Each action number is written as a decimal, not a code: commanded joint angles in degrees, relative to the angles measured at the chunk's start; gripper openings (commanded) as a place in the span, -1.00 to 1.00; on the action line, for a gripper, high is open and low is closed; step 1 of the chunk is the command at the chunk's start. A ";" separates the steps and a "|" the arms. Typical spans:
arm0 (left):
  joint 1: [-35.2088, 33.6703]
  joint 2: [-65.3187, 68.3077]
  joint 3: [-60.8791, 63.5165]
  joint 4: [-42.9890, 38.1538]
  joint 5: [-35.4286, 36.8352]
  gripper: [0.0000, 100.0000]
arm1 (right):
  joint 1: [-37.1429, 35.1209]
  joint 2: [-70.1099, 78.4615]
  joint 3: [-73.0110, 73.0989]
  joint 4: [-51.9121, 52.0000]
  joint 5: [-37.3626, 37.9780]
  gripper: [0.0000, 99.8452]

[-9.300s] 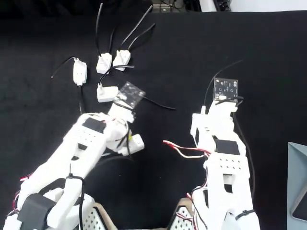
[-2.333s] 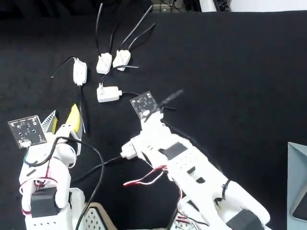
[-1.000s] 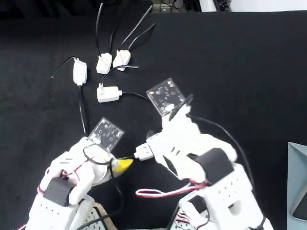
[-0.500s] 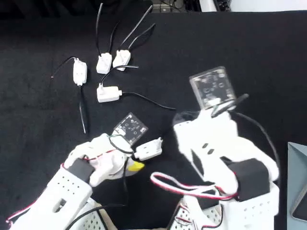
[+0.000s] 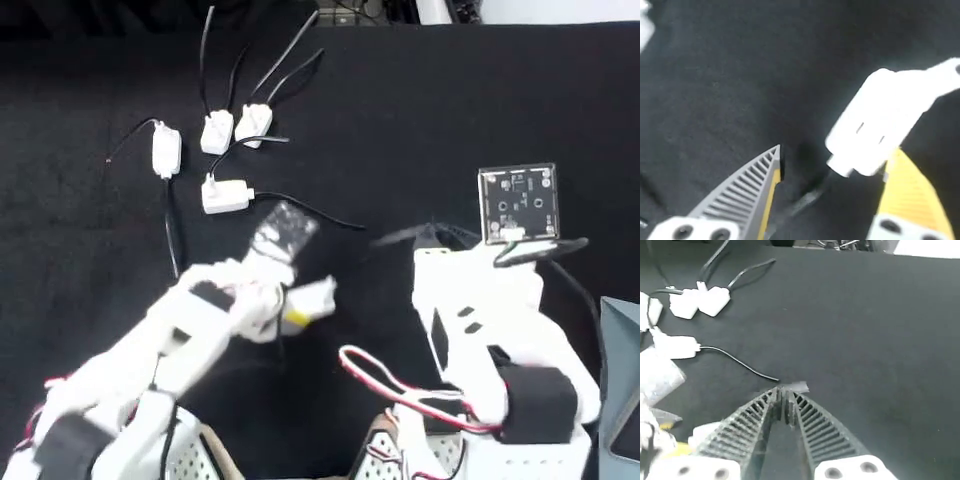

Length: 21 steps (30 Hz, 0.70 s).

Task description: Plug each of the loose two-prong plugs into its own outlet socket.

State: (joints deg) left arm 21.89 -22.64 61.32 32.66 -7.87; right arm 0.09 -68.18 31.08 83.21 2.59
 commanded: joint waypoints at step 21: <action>-18.68 -5.36 -21.93 17.05 4.22 -0.40 | 0.97 -2.33 17.36 -11.87 0.53 -0.96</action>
State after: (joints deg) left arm 3.96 -19.74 41.10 45.93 -3.91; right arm 1.67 -70.90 46.73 74.51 2.59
